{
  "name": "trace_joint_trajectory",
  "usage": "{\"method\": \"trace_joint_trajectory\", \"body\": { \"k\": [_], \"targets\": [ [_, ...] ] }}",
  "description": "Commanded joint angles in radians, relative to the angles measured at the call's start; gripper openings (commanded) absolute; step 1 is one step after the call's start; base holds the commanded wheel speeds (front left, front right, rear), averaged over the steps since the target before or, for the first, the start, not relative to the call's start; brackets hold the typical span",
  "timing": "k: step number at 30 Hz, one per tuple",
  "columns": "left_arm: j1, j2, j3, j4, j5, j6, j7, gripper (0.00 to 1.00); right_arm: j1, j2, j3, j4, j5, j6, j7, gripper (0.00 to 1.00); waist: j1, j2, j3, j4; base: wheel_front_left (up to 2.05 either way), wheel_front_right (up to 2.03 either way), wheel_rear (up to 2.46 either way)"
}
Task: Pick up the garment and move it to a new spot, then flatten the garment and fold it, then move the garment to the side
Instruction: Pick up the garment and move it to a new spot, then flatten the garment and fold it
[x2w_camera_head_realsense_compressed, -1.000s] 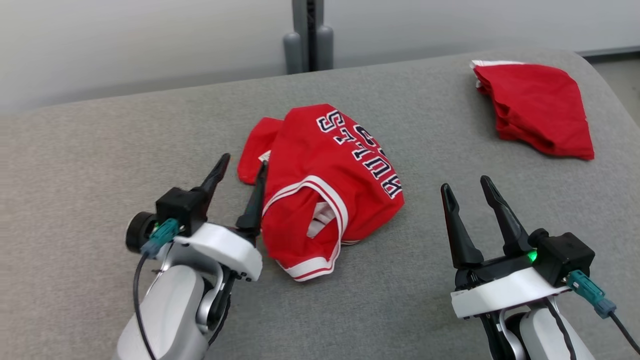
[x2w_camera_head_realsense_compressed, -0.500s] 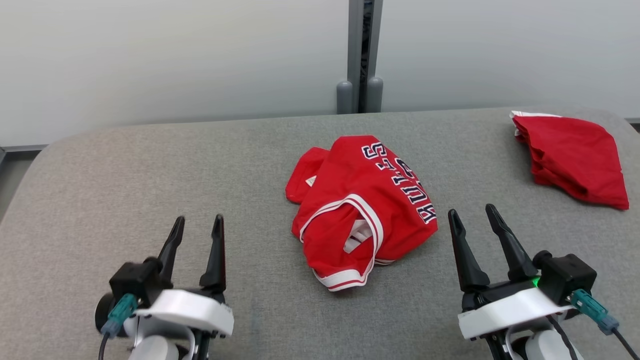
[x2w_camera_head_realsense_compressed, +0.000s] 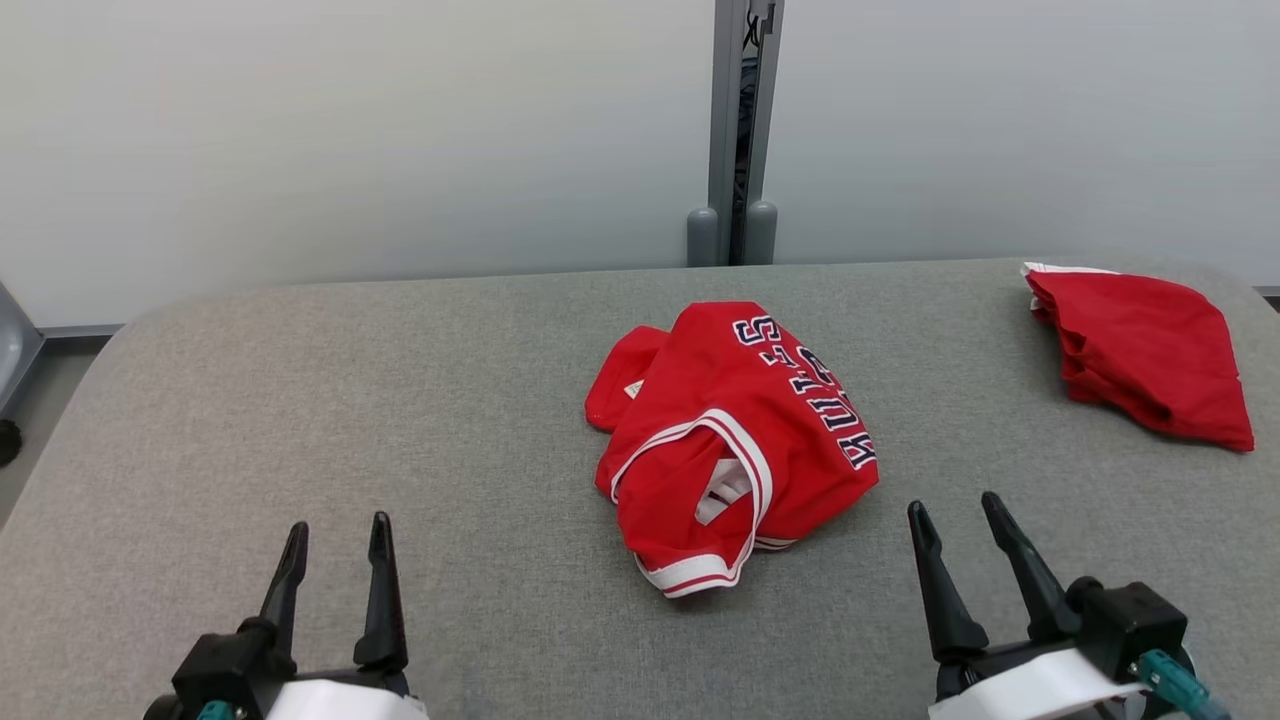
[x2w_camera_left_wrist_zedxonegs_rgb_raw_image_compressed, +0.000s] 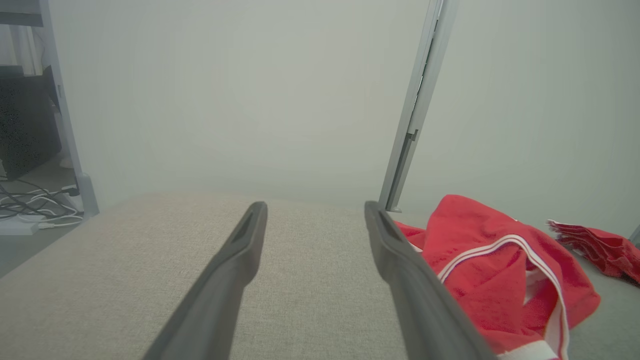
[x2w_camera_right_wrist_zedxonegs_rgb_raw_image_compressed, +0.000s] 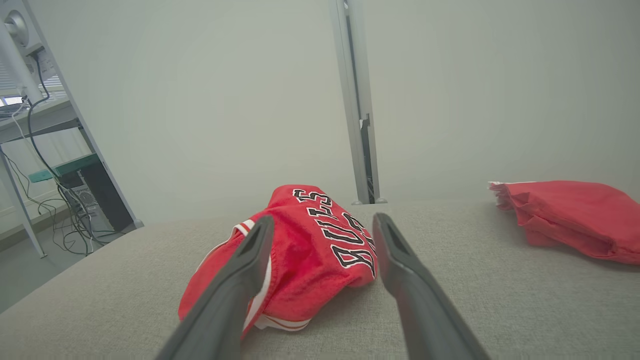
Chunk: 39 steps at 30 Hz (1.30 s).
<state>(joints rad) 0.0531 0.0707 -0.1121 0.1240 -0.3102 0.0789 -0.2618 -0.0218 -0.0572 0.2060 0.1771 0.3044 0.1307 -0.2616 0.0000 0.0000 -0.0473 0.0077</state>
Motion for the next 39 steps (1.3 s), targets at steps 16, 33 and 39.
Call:
{"method": "trace_joint_trajectory", "body": {
  "k": [16, 33, 39],
  "targets": [
    [0.013, -0.018, 0.042, 0.039, 0.004, -0.031, -0.004, 1.0, 0.018, 0.001, 0.013, -0.003, 0.013, 0.0, -0.005, 1.0, 0.0, 0.0, 0.002, -0.014, 0.0, 0.0, 0.0],
    [-0.236, -0.018, -0.13, 0.275, -0.03, -0.123, -0.002, 1.0, -0.037, -0.025, 0.034, -0.023, 0.026, 0.0, -0.005, 1.0, 0.0, 0.0, 0.083, -0.048, 0.0, 0.0, 0.0],
    [-0.389, -0.018, -0.221, 0.445, -0.046, -0.167, 0.017, 1.0, -0.073, -0.03, 0.034, -0.033, 0.022, 0.0, -0.005, 1.0, 0.0, 0.0, 0.149, -0.078, 0.0, 0.0, 0.0]
  ]
}}
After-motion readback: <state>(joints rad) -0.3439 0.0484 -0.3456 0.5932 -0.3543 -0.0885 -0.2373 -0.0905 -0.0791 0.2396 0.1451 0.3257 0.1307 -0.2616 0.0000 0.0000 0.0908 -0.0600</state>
